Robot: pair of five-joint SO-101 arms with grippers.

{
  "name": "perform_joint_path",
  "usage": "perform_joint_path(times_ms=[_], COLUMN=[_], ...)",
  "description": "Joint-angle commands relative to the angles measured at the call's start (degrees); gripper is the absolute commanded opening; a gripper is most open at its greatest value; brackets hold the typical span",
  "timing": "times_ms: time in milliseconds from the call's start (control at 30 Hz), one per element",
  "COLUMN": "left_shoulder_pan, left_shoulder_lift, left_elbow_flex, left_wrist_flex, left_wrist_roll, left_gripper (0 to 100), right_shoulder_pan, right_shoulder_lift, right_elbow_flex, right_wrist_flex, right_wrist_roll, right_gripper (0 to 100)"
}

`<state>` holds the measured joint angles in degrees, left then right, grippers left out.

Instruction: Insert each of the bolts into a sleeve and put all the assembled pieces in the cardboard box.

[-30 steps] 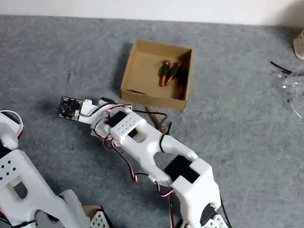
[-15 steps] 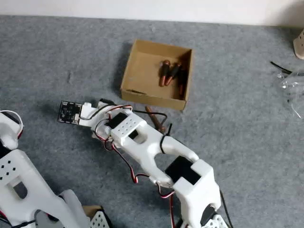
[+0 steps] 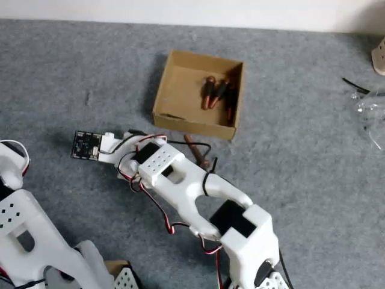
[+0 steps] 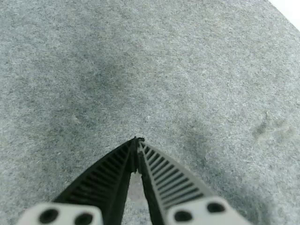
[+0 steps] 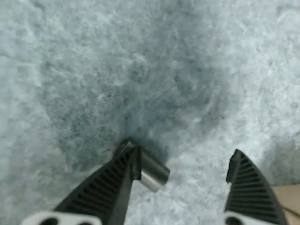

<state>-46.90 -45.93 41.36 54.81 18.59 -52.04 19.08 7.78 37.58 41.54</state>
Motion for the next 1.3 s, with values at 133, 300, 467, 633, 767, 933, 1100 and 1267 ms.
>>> perform_joint_path(times_ms=[133, 300, 467, 633, 767, 933, 1100, 1267], left_shoulder_pan=[-0.5, -0.5, -0.5, -0.5, -0.5, -0.5, -0.5, -0.5], left_shoulder_lift=[-0.7, -0.7, -0.7, -0.7, -0.7, -0.7, -0.7, -0.7], left_elbow_flex=[-2.9, -2.9, -2.9, -2.9, -2.9, -2.9, -2.9, -2.9], left_wrist_flex=[0.3, 0.3, 0.3, 0.3, 0.3, 0.3, 0.3, 0.3], left_wrist_roll=[-0.2, -0.2, -0.2, -0.2, -0.2, -0.2, -0.2, -0.2], left_gripper=[1, 1, 1, 1, 1, 1, 1, 1], right_shoulder_pan=[-1.2, -1.2, -1.4, -1.3, -1.4, -1.3, -1.3, -1.2], right_shoulder_lift=[-8.2, -8.6, -8.1, -7.6, -1.5, 6.5, 8.3, 8.7], right_elbow_flex=[-2.2, -2.3, -2.2, -2.2, -2.7, -6.8, -9.6, -9.7], right_wrist_flex=[4.4, 7.6, 9.2, 8.4, 8.1, 8.3, 8.4, 8.2], right_wrist_roll=[0.4, 0.6, 0.9, 1.0, 2.1, 4.3, 4.2, 4.5], right_gripper=[28.1, 28.1, 28.1, 28.1, 28.1, 28.1, 28.1, 28.1])
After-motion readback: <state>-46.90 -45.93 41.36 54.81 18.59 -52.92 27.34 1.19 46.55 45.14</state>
